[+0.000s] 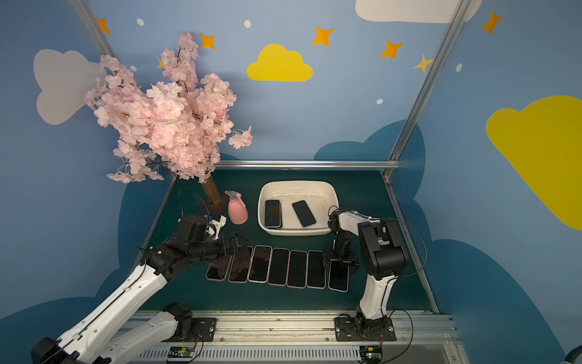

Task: Take the phone out of the storage box
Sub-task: Place the phone at the center of the board.

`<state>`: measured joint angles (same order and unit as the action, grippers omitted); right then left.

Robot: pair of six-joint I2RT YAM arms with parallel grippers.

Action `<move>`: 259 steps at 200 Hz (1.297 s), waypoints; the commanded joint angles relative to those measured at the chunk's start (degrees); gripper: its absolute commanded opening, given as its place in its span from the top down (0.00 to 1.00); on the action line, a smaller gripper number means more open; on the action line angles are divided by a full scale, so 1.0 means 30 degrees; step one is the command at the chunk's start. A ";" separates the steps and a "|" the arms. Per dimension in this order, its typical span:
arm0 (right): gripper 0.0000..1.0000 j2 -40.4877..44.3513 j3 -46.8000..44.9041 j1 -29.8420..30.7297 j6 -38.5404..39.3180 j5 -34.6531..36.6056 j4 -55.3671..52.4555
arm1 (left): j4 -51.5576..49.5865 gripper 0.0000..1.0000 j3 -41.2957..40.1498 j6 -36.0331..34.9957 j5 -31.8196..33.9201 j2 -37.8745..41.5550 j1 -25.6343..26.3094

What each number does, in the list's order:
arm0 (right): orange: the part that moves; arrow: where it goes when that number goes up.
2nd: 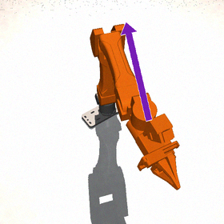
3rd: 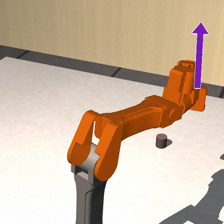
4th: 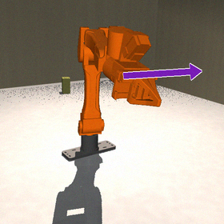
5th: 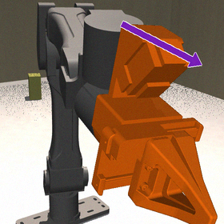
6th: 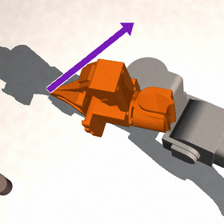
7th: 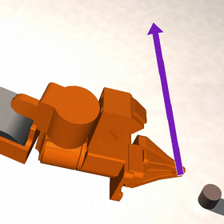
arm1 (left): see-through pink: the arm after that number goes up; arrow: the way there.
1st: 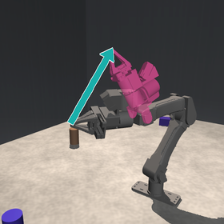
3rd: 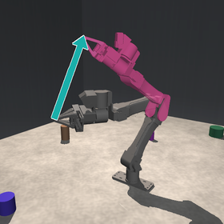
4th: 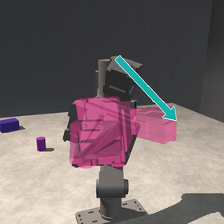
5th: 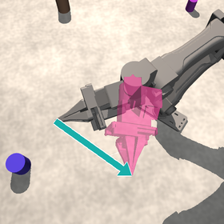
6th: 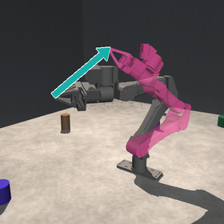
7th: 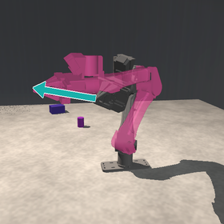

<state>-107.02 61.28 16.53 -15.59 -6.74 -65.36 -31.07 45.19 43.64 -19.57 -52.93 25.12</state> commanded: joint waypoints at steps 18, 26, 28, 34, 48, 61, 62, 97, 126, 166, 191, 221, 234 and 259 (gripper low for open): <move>0.08 -0.0193 -0.0260 -0.0145 0.0188 -0.3055 0.1658 | 0.0215 0.01 0.0312 0.0015 0.0101 -0.0592 -0.0058; 0.08 -0.0107 -0.0271 -0.0264 0.0238 -0.3082 0.1623 | 0.0218 0.01 0.0440 -0.0014 0.0112 -0.0741 -0.0046; 0.08 -0.0078 -0.0292 -0.0296 0.0223 -0.3106 0.1622 | 0.0219 0.01 0.0458 -0.0014 0.0117 -0.0789 -0.0053; 0.07 0.0028 -0.0282 -0.0402 0.0233 -0.3114 0.1603 | 0.0216 0.01 0.0518 -0.0015 0.0107 -0.0882 -0.0052; 0.07 0.0368 -0.0333 -0.0675 0.0194 -0.3212 0.1639 | 0.0220 0.01 0.0666 -0.0015 0.0085 -0.1107 -0.0034; 0.06 0.0700 -0.0390 -0.0903 0.0167 -0.3358 0.1701 | 0.0170 0.01 0.0770 -0.0019 0.0000 -0.1334 -0.0061; 0.06 0.0712 -0.0417 -0.0937 0.0163 -0.3382 0.1710 | 0.0165 0.01 0.0778 -0.0031 -0.0004 -0.1353 -0.0029; 0.03 0.1633 -0.1396 -0.1669 -0.0096 -0.5313 0.3309 | 0.0046 0.01 0.1105 -0.0014 -0.0184 -0.1972 -0.0048; 0.01 0.2231 -0.2666 -0.2398 -0.0625 -0.7009 0.5158 | -0.0303 0.01 0.1648 -0.0014 -0.0307 -0.2307 -0.0075; 0.01 0.2896 -0.3372 -0.2582 -0.1157 -0.7738 0.6377 | -0.1081 0.01 0.2389 -0.0153 -0.0347 -0.2456 -0.0054; 0.01 0.3610 -0.3685 -0.2775 -0.1036 -0.7182 0.6667 | -0.1478 0.01 0.2515 -0.0279 -0.0243 -0.2207 -0.0049; 0.01 0.4077 -0.3541 -0.2985 -0.0983 -0.6210 0.7173 | -0.1994 0.01 0.2794 -0.0581 -0.0319 -0.2016 -0.0048; 0.01 0.3849 -0.3270 -0.2977 -0.1139 -0.6022 0.7350 | -0.2423 0.01 0.3361 -0.1017 -0.0640 -0.2191 -0.0052; 0.01 0.3463 -0.2937 -0.2908 -0.1913 -0.5952 0.7783 | -0.4154 0.01 0.5260 -0.2673 -0.1100 -0.2984 -0.0200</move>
<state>-94.61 51.55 7.20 -20.58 -19.59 -54.59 -38.44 55.33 41.17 -20.69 -60.47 25.10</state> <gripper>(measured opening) 0.986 0.992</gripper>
